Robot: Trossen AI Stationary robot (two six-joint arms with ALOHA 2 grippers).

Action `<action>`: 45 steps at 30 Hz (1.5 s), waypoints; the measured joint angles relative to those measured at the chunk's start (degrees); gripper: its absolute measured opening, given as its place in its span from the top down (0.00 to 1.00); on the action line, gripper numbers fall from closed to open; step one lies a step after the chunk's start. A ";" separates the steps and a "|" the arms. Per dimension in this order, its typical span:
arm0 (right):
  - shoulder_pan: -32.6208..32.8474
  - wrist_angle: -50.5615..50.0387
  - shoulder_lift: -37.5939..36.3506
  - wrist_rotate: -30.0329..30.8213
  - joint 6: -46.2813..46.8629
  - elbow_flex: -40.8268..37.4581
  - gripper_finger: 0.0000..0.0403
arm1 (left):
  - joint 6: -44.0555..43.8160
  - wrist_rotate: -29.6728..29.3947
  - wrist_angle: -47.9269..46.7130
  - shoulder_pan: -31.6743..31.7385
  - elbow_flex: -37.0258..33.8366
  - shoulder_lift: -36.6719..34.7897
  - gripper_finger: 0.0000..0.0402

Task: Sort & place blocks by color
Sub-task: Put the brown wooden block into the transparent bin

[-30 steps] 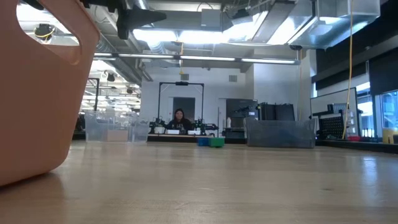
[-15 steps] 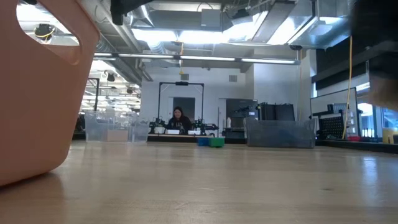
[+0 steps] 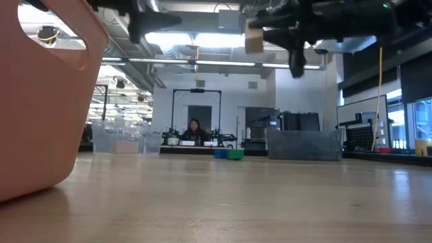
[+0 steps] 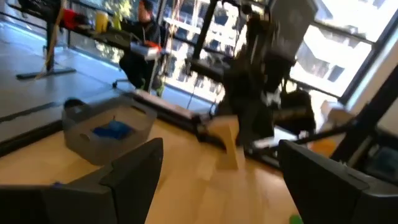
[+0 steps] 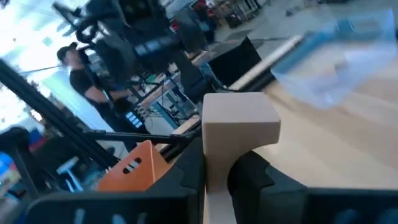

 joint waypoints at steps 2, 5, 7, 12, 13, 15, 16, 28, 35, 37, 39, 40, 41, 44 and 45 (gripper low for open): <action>-0.99 -0.93 0.00 -2.21 -2.91 2.09 0.89 | -0.36 1.53 2.04 0.22 0.02 3.31 0.23; -1.94 -1.40 0.00 -5.97 -7.16 4.52 0.89 | -0.89 5.08 6.43 0.77 -0.07 8.86 0.23; -2.26 -1.76 0.04 -7.32 -8.96 5.40 0.89 | -1.82 7.31 11.87 0.74 -0.04 12.25 0.23; -2.44 -1.80 0.04 -7.88 -9.68 6.44 0.89 | -2.37 9.29 24.25 0.75 -0.04 19.85 0.23; -2.44 -1.79 0.04 -8.53 -9.92 6.65 0.89 | -2.39 9.28 25.72 0.76 0.18 21.01 0.23; -2.44 -1.61 0.42 -8.91 -10.01 7.09 0.89 | -2.37 9.86 26.14 0.89 1.72 23.28 0.23; -2.43 -1.75 0.69 -8.95 -10.03 7.32 0.89 | -2.37 11.25 26.08 1.10 2.72 24.39 0.23; -2.40 -1.74 3.78 -13.49 -10.58 10.01 0.89 | -0.44 19.33 11.88 3.56 16.19 31.47 0.24; -2.40 -3.48 3.78 -13.83 -10.79 10.01 0.89 | -5.19 20.62 10.68 3.35 16.79 30.93 0.43; -2.40 -4.55 3.78 -15.14 -10.75 10.06 0.89 | -6.30 21.50 10.12 3.62 16.75 30.85 0.55; -2.38 -4.48 3.72 -15.21 -10.58 10.12 0.89 | -6.24 22.80 9.94 4.21 16.68 30.47 0.69; -2.40 -4.22 3.67 -15.38 -10.50 10.12 0.89 | -6.21 23.32 10.02 4.61 16.68 30.36 0.72; -2.44 -3.94 3.67 -15.72 -10.48 10.12 0.89 | -6.21 24.07 9.87 5.01 16.68 30.31 0.72; -2.44 -2.94 3.72 -15.47 -9.09 10.03 0.87 | -6.52 25.72 9.99 5.88 16.68 30.22 0.72; -2.50 -2.68 3.74 -15.63 -8.11 10.04 0.83 | -6.58 26.05 10.24 6.01 16.68 30.22 0.72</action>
